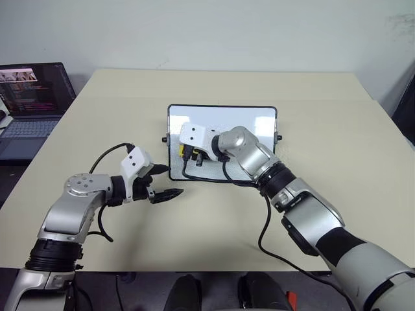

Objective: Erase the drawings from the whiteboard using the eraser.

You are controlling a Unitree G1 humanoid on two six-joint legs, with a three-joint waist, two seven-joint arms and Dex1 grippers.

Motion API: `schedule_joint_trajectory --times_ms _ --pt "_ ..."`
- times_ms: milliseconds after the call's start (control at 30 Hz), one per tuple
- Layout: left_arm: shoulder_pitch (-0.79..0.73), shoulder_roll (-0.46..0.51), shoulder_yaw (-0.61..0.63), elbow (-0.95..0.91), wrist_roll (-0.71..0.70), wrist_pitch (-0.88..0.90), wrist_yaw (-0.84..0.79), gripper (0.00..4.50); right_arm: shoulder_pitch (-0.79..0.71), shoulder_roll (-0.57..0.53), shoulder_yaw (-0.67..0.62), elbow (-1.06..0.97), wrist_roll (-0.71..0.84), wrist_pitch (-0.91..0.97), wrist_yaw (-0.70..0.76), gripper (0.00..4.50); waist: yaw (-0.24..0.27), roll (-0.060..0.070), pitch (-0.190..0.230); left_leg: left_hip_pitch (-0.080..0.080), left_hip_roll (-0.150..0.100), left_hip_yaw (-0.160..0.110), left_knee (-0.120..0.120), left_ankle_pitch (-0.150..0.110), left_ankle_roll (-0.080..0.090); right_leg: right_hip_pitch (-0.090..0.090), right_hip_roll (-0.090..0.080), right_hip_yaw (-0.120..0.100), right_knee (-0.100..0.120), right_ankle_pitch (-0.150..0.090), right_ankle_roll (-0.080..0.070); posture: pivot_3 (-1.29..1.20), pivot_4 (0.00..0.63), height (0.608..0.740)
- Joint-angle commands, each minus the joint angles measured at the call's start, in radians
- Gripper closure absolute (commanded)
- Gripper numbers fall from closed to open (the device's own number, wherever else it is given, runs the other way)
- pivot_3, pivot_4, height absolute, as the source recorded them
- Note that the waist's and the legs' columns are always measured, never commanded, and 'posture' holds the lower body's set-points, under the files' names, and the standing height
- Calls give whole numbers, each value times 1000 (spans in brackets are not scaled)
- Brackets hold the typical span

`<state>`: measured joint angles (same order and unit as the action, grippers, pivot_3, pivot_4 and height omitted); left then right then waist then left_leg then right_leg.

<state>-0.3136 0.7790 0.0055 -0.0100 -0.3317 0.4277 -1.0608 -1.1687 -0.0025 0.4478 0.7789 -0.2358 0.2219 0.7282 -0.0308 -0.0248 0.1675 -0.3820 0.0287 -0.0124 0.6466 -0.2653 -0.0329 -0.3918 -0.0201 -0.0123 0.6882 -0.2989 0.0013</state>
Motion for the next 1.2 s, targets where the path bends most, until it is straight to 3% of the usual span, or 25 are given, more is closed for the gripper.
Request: schedule_joint_trajectory --times_ms 33,233,533,833,1033,1200 --pt "-1 4 7 -40 -6 -7 -4 0 -26 4 -17 6 -8 -7 -10 3308 0 0 0 0 0 0 0 0 0 0 0 0 0 0 0 0 150 740" --pt "2 4 6 -46 -6 -5 -2 0 20 0 41 -18 -32 14 82 3308 0 0 0 0 0 0 0 0 0 0 0 0 -1 0 0 0 150 740" --pt "0 4 6 -47 -5 -3 -2 0 -55 27 -27 57 -29 -40 -77 3308 0 0 0 0 0 0 0 0 0 0 0 0 0 0 0 0 150 740" --pt "1 3 4 -49 -6 -1 -2 0 7 -10 40 17 -57 -8 45 3308 0 0 0 -1 0 0 -1 0 0 0 0 0 -2 0 0 0 150 740" --pt "-1 4 3 -48 -6 -2 -5 0 -47 -17 -19 51 -52 -29 -59 3309 1 0 0 0 0 0 0 0 0 0 0 0 0 0 0 0 150 740" --pt "-5 4 2 -45 -5 -4 -7 0 -56 -38 -25 64 -48 -30 -49 3326 2 0 0 0 0 0 0 0 0 0 0 0 0 0 0 0 150 740"
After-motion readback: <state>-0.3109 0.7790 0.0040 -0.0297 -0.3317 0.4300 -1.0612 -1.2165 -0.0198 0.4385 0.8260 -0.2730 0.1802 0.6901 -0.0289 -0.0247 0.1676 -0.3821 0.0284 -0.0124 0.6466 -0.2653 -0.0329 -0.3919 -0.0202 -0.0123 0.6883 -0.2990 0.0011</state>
